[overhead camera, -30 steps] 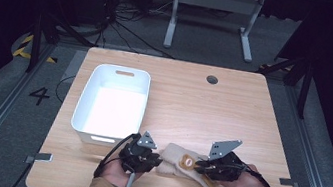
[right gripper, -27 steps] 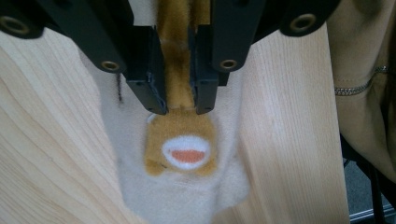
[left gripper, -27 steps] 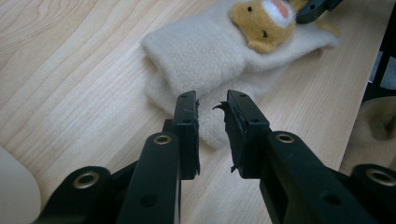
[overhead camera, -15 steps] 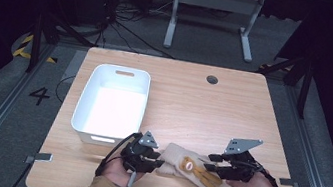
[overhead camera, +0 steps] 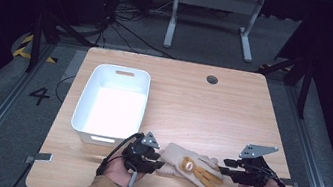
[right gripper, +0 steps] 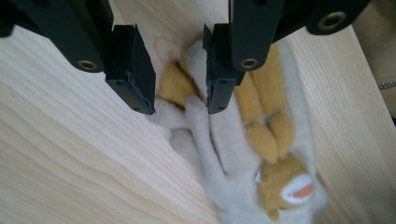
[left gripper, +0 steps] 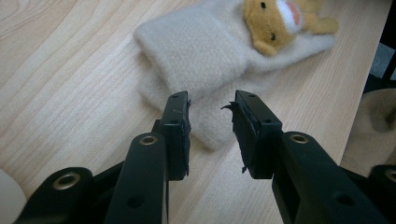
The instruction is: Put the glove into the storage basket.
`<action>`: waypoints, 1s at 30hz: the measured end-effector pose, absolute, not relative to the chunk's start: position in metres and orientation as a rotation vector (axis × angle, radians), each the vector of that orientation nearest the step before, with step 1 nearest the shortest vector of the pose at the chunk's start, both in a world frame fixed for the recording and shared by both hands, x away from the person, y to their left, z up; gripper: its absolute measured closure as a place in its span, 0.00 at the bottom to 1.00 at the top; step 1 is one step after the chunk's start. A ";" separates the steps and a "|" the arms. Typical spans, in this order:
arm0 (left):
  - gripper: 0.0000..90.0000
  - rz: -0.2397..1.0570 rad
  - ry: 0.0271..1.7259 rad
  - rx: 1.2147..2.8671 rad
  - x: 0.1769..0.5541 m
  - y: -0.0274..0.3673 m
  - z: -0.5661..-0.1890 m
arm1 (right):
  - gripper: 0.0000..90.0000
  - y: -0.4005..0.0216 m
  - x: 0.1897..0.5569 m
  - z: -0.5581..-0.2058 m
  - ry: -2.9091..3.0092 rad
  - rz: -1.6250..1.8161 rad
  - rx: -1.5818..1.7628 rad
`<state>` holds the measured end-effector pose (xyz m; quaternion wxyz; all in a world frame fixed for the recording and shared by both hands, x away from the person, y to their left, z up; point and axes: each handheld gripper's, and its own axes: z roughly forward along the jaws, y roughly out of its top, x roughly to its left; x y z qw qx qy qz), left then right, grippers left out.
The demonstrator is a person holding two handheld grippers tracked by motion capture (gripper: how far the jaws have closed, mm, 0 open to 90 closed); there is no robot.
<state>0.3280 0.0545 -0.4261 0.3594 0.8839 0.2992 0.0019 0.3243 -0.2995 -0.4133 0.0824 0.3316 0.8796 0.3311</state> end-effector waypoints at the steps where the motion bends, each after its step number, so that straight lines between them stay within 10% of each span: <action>1: 0.74 0.005 0.774 2.278 0.328 0.054 -0.426 | 0.70 -0.301 0.323 -0.414 2.625 0.988 0.998; 15: 0.72 -0.003 0.786 2.303 0.332 0.053 -0.432 | 0.69 -0.301 0.313 -0.433 2.720 0.913 1.005; 21: 0.71 -0.010 0.796 2.324 0.335 0.050 -0.436 | 0.92 -0.294 0.311 -0.438 2.729 0.838 0.915; 30: 0.69 0.003 0.812 2.336 0.343 0.043 -0.440 | 0.95 -0.293 0.309 -0.438 2.723 0.818 0.861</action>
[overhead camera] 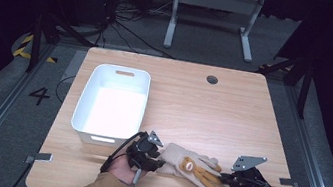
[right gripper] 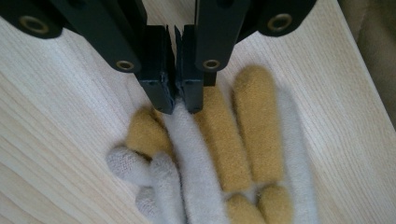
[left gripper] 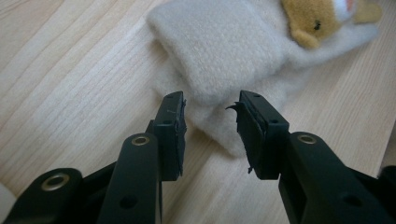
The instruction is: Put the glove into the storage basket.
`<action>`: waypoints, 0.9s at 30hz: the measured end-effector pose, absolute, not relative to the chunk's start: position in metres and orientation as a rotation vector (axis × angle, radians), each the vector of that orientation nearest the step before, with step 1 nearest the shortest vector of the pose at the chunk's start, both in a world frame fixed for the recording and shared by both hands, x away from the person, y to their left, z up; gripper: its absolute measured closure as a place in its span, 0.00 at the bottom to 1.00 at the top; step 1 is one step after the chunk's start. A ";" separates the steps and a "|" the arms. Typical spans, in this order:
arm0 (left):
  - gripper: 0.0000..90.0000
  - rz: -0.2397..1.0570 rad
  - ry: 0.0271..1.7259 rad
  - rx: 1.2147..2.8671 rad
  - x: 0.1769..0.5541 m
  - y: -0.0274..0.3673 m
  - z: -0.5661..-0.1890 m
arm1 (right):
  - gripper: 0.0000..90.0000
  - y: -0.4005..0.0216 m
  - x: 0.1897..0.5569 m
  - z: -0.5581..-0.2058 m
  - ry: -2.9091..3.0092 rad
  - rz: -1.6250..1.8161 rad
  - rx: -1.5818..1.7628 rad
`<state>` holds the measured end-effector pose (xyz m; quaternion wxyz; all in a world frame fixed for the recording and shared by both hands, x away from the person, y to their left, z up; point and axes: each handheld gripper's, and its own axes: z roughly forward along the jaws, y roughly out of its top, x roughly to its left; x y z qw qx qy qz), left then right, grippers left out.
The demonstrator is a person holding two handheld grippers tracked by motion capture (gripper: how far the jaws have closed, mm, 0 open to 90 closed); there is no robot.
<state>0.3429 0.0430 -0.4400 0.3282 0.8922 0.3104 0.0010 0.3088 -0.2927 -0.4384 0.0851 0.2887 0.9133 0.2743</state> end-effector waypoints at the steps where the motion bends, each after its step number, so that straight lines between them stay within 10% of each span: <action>1: 0.69 0.001 0.806 2.337 0.343 0.042 -0.440 | 0.95 -0.293 0.309 -0.438 2.721 0.818 0.862; 13: 0.97 0.079 0.755 2.336 0.339 0.040 -0.432 | 0.96 -0.290 0.306 -0.438 2.709 0.815 0.857; 27: 0.99 0.130 0.686 2.285 0.322 0.042 -0.415 | 0.97 -0.296 0.303 -0.408 2.573 0.901 0.867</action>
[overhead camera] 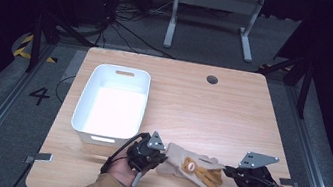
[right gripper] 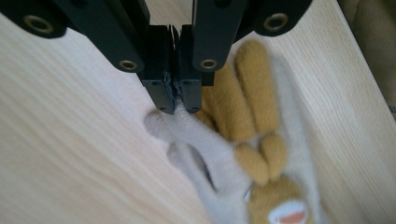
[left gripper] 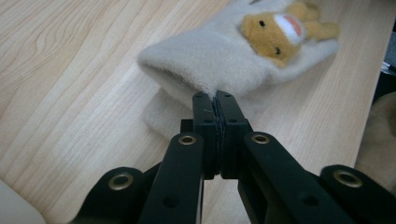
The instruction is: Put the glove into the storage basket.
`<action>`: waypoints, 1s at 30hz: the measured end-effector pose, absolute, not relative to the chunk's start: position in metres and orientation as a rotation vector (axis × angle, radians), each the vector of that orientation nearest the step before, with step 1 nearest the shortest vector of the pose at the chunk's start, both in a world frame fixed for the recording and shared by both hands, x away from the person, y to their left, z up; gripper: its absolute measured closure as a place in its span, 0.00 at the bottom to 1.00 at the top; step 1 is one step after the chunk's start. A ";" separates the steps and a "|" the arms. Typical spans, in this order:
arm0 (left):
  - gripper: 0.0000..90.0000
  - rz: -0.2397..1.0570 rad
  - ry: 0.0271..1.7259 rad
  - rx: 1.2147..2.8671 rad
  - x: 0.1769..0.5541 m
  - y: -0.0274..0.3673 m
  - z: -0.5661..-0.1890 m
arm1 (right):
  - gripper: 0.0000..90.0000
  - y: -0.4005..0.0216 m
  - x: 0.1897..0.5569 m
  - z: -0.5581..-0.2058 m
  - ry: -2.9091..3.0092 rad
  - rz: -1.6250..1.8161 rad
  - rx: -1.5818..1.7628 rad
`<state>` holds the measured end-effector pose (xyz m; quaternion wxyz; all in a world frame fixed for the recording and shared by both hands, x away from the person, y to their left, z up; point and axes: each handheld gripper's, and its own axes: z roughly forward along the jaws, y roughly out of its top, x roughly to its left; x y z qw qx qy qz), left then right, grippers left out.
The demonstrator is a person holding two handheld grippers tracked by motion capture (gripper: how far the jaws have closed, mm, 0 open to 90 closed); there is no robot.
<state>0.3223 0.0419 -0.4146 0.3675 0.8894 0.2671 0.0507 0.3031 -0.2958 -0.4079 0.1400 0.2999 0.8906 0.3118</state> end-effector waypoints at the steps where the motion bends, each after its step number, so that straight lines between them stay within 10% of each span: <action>1: 0.99 0.132 0.680 2.278 0.320 0.042 -0.413 | 0.97 -0.296 0.303 -0.405 2.564 0.905 0.864; 30: 0.99 0.095 0.703 2.302 0.300 0.050 -0.415 | 0.97 -0.292 0.328 -0.383 2.466 1.005 0.874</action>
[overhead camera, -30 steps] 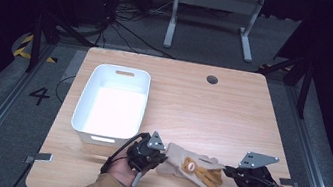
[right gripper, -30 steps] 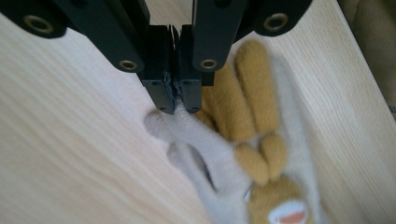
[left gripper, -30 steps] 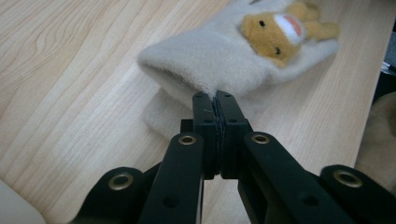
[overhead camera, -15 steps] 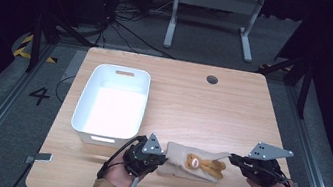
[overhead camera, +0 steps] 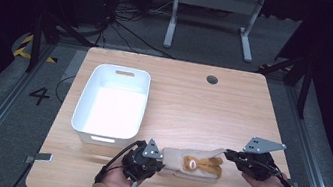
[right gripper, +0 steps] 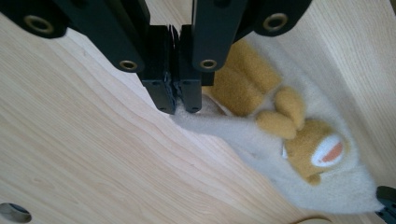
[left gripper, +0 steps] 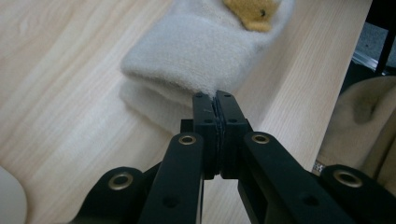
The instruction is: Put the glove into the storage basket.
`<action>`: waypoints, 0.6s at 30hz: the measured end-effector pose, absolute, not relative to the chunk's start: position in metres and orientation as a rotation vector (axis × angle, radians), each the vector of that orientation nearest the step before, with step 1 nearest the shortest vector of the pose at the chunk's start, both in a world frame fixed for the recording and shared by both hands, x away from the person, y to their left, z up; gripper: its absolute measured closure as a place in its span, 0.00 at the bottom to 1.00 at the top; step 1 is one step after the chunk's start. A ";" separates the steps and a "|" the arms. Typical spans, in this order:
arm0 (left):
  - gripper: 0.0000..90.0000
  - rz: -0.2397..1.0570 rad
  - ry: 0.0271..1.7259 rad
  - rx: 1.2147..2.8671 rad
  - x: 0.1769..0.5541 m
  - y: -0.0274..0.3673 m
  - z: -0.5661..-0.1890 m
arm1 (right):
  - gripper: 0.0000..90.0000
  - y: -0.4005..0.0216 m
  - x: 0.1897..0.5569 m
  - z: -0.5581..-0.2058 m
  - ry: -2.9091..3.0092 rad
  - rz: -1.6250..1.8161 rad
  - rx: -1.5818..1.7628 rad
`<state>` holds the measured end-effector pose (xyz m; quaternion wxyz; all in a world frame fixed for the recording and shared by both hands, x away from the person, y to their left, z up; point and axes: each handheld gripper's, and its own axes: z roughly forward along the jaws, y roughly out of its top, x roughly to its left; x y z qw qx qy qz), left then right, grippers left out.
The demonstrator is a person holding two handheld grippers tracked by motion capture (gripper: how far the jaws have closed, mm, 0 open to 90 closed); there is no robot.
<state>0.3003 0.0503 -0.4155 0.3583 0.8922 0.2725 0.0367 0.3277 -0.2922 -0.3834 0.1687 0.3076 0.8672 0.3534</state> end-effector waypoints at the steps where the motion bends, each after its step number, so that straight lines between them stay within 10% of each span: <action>1: 0.99 0.095 0.708 2.309 0.300 0.050 -0.418 | 0.97 -0.289 0.329 -0.388 2.483 0.991 0.868; 18: 0.99 0.090 0.729 2.396 0.303 0.046 -0.429 | 0.96 -0.285 0.341 -0.410 2.552 0.938 0.918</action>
